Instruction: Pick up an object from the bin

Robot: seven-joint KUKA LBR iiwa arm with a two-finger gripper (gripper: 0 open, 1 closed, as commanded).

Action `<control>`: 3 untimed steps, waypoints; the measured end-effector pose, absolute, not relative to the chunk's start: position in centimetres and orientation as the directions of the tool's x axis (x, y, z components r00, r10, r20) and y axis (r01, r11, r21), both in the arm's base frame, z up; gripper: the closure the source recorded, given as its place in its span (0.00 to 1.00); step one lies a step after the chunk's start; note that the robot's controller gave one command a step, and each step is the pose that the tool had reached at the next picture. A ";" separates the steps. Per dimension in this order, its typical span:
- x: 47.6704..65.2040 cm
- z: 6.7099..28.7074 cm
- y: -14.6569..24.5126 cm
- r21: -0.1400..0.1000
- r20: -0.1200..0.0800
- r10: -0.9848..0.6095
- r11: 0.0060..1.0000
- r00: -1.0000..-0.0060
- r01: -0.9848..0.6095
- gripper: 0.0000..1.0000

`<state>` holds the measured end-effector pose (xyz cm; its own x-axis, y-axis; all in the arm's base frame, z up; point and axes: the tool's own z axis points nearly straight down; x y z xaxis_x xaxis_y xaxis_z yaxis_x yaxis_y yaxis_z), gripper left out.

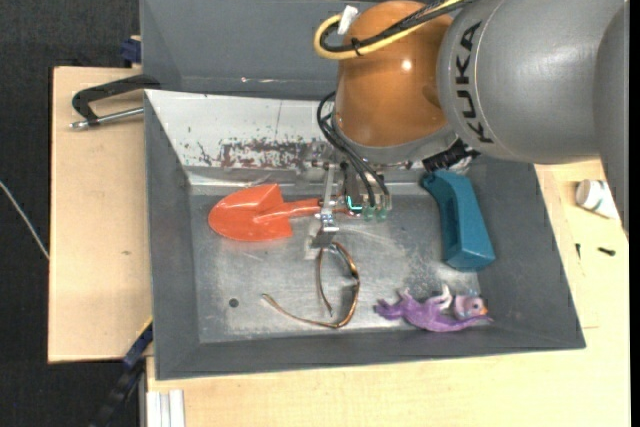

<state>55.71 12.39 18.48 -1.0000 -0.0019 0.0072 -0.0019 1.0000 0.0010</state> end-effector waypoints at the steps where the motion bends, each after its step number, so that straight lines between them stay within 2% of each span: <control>1: 55.9 18.9 12.3 0.002 -0.001 -0.001 1.000 -1.000 -0.001 0.00; 2: 55.4 13.5 11.2 0.003 -0.007 0.048 0.999 -0.999 0.048 0.00; 3: 59.2 7.5 9.3 0.004 -0.013 0.002 1.000 -1.000 0.002 0.00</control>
Offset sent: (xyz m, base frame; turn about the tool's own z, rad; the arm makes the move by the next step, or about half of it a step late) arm -0.0129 -0.0278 -0.1148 0.1082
